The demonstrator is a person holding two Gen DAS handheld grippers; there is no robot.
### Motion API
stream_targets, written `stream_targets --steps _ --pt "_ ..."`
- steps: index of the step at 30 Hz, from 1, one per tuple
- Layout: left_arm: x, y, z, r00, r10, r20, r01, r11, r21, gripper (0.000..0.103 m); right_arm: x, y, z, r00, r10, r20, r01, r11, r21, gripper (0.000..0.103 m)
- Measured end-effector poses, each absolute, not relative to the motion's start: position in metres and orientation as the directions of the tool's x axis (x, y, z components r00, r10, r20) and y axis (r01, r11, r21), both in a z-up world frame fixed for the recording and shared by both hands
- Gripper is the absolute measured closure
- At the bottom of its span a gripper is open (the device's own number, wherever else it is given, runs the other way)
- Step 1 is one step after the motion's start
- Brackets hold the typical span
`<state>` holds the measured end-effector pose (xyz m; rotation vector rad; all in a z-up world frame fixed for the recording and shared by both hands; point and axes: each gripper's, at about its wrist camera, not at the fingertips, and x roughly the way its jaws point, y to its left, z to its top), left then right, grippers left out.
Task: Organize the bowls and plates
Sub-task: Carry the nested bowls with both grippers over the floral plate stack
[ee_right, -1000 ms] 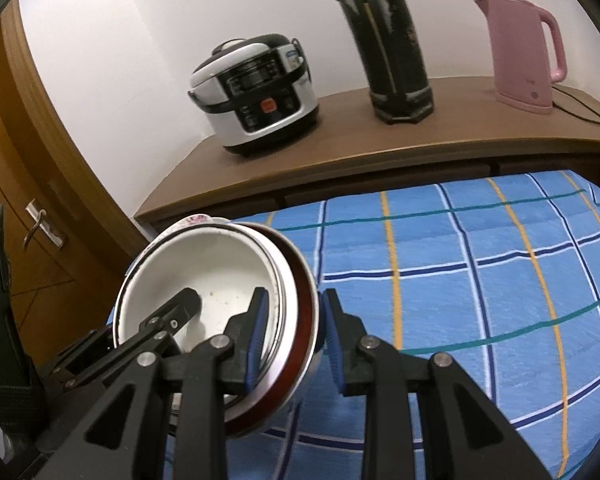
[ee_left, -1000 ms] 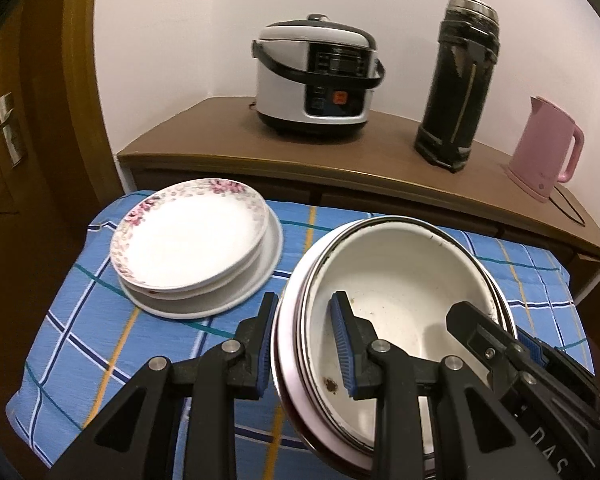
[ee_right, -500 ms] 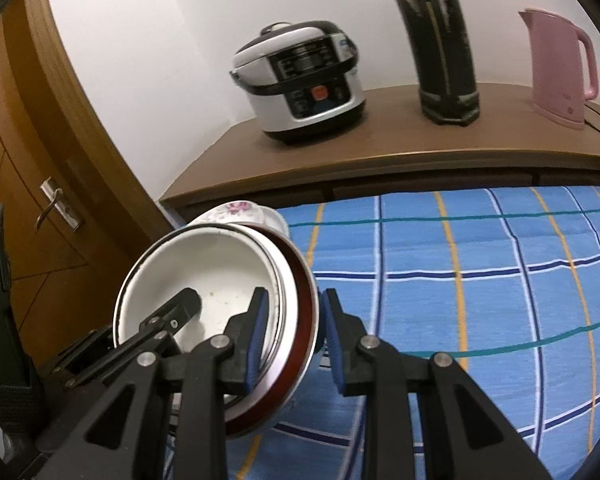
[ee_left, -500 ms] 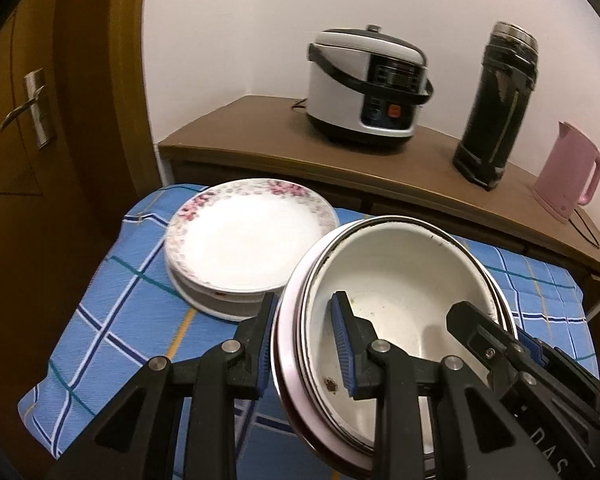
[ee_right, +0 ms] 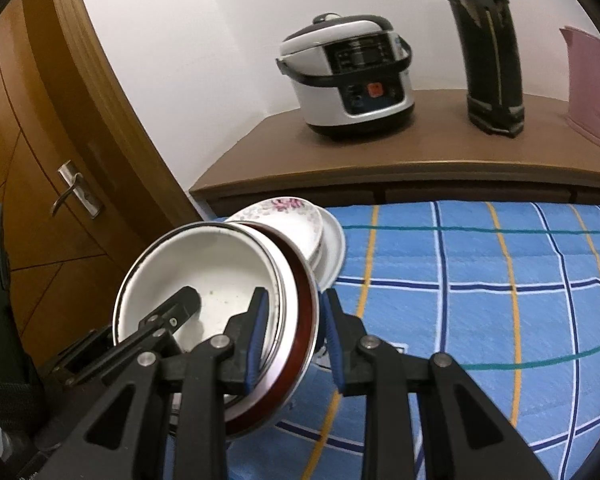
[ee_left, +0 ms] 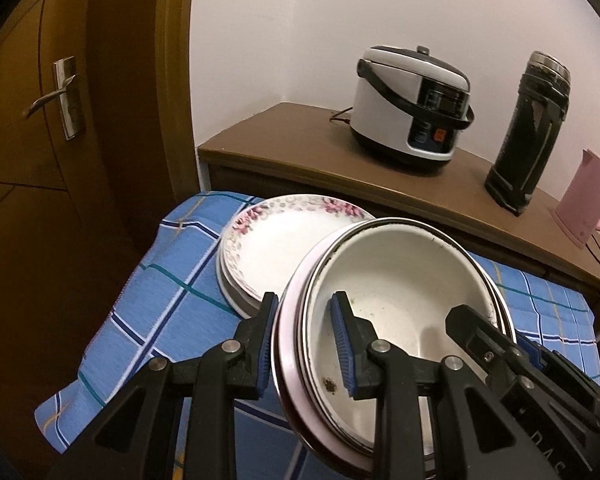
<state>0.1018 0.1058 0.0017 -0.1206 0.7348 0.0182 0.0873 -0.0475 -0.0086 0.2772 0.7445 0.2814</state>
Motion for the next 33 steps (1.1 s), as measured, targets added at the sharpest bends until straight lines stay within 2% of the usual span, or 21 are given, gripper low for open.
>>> stream_targets --steps 33 --pt "0.182 0.124 0.008 0.733 -0.007 -0.681 -0.098 0.989 -0.115 0.073 0.169 -0.024 0.003 0.687 0.368 -0.627 -0.154 0.916 0.370 0.076"
